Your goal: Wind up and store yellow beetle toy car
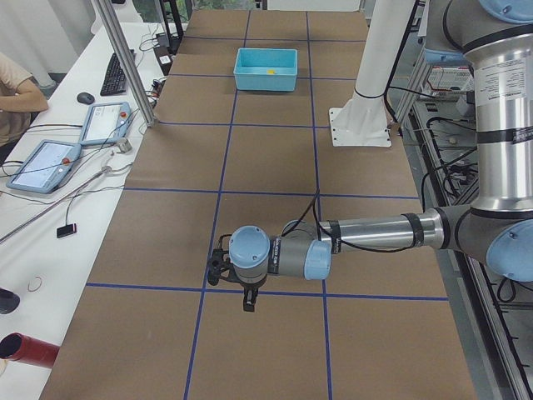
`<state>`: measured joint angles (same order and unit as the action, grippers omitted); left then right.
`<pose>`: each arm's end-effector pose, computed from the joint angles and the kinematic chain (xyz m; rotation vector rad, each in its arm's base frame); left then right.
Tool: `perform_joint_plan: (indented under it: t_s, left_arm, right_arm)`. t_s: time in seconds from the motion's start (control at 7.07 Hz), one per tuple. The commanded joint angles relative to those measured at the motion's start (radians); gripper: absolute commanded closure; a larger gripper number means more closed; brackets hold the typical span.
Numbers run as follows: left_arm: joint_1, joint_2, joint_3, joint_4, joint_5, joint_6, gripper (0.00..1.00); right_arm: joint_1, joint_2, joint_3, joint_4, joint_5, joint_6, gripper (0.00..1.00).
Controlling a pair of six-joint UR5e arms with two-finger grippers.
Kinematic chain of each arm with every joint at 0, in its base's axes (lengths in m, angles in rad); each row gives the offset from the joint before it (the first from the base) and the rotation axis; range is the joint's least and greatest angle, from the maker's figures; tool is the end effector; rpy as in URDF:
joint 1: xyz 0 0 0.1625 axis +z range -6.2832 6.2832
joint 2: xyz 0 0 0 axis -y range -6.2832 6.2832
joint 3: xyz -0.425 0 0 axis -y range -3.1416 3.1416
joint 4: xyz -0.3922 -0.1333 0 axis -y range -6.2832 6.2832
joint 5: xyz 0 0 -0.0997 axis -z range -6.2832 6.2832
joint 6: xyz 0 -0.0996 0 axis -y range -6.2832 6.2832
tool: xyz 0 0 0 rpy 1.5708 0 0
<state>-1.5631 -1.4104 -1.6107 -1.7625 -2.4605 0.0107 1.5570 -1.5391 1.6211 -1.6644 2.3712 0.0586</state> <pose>-0.0526 -0.4258 0.6846 0.0678 0.8893 0.0488 0.0549 -0.5040 0.6257 -0.0399 -0.7996 0.0470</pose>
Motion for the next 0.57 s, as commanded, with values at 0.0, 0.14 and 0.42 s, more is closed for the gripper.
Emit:
perform_joint_plan:
  t_s: [0.0, 0.14, 0.42]
  left_arm:
    - [0.000, 0.001, 0.000, 0.000, 0.000, 0.000, 0.00]
    - [0.000, -0.001, 0.000, 0.000, 0.000, 0.000, 0.00]
    - [0.000, -0.001, 0.000, 0.000, 0.000, 0.000, 0.00]
  right_arm:
    - [0.000, -0.003, -0.001, 0.000, -0.001, 0.006, 0.00]
    - [0.000, -0.004, 0.000, 0.000, -0.001, 0.006, 0.00]
    - [0.002, -0.007, 0.014, 0.000, 0.000, 0.007, 0.00]
